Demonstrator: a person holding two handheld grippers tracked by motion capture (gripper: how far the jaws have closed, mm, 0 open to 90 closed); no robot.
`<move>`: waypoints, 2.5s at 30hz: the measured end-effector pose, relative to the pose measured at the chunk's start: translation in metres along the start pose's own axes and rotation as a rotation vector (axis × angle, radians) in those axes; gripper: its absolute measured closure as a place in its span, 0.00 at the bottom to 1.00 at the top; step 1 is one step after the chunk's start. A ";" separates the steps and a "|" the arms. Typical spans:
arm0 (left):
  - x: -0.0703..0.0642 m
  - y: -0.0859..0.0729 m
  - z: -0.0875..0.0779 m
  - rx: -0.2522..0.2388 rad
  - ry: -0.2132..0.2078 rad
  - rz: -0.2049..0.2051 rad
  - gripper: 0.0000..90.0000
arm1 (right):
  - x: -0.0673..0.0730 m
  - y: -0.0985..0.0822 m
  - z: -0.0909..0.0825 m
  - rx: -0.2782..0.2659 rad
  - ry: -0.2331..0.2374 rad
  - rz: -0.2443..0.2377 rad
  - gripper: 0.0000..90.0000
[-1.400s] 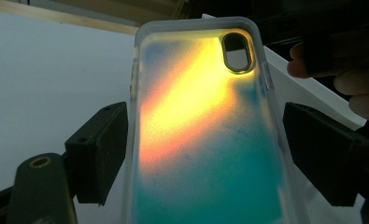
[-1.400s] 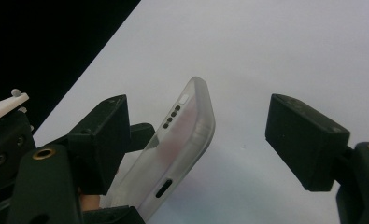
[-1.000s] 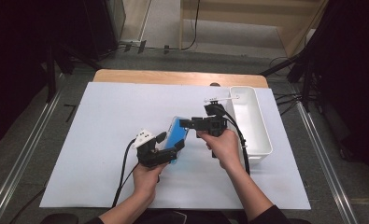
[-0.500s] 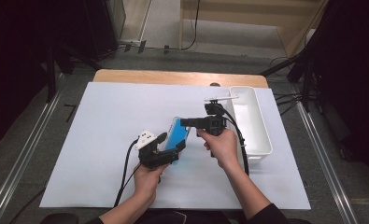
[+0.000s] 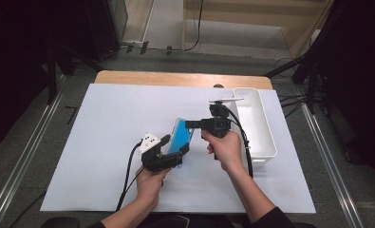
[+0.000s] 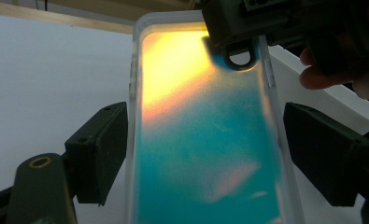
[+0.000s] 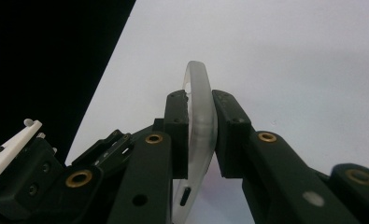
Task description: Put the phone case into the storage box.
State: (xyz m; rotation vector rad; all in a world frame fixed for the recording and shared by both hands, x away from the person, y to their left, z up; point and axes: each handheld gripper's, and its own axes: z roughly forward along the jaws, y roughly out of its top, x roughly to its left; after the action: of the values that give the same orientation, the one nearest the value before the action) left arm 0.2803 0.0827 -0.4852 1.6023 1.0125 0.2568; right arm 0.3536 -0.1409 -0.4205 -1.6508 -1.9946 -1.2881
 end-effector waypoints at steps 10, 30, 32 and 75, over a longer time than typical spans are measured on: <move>-0.001 0.001 -0.001 -0.010 -0.008 0.006 0.18 | 0.006 0.000 -0.003 -0.006 0.012 -0.001 0.85; 0.009 0.017 -0.001 0.149 -0.076 -0.044 0.15 | 0.004 0.005 -0.018 -0.029 -0.012 -0.044 0.86; 0.011 0.019 -0.001 0.163 -0.089 -0.059 0.15 | 0.003 0.006 -0.020 -0.035 -0.020 -0.059 0.86; 0.043 0.073 -0.011 0.541 -0.229 0.033 0.17 | 0.009 -0.001 -0.047 0.031 -0.048 -0.448 0.86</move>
State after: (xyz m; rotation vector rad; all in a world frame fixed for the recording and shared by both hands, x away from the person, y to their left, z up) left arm 0.3327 0.1239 -0.4323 2.0802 0.9214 -0.1961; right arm 0.3345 -0.1701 -0.3881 -1.2716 -2.4968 -1.3513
